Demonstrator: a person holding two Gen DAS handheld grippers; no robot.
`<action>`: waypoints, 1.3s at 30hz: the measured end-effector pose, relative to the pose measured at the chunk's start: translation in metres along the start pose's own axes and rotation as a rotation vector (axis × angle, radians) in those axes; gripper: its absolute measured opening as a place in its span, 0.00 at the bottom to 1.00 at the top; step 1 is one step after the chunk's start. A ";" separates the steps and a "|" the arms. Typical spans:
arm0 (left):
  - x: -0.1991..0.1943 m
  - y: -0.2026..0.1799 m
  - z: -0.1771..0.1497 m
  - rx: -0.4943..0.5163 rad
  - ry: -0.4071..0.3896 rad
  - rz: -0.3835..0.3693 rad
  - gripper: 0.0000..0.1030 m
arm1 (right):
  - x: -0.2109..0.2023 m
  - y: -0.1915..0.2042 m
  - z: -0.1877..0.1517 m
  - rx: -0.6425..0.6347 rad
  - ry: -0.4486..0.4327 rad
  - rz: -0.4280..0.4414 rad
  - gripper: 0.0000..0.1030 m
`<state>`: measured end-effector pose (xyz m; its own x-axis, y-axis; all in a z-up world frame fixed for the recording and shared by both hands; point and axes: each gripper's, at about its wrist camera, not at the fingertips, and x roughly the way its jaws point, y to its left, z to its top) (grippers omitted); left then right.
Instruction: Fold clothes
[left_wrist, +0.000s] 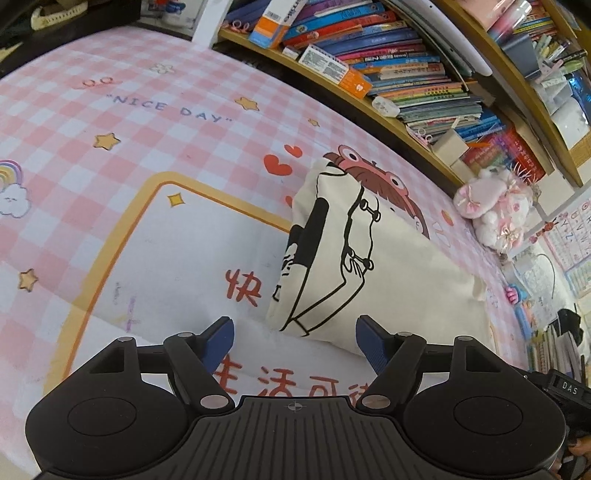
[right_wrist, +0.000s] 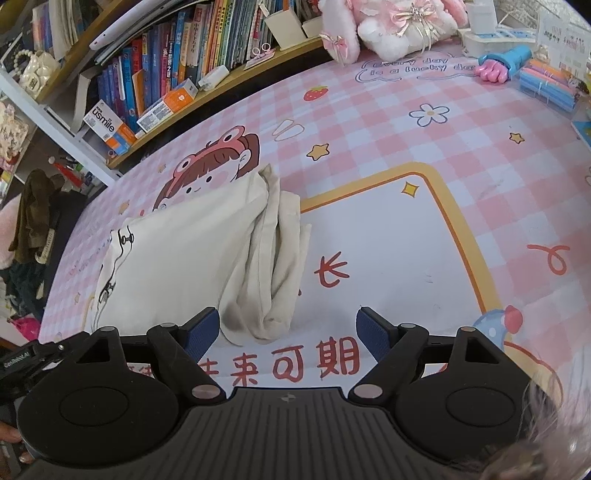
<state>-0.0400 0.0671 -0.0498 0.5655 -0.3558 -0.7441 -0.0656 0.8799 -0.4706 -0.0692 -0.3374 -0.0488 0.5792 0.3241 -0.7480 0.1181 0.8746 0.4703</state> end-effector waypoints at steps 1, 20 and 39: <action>0.004 0.000 0.003 -0.007 0.007 -0.010 0.72 | 0.001 -0.001 0.001 0.010 0.003 0.004 0.78; 0.050 -0.004 0.047 -0.046 0.089 -0.091 0.41 | 0.035 0.008 0.022 0.137 0.050 0.058 0.39; 0.054 0.000 0.052 -0.044 0.146 -0.160 0.53 | 0.030 0.011 0.016 0.160 0.040 0.056 0.59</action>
<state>0.0332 0.0642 -0.0653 0.4471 -0.5347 -0.7171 -0.0223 0.7948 -0.6065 -0.0375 -0.3235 -0.0584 0.5566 0.3875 -0.7349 0.2155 0.7870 0.5781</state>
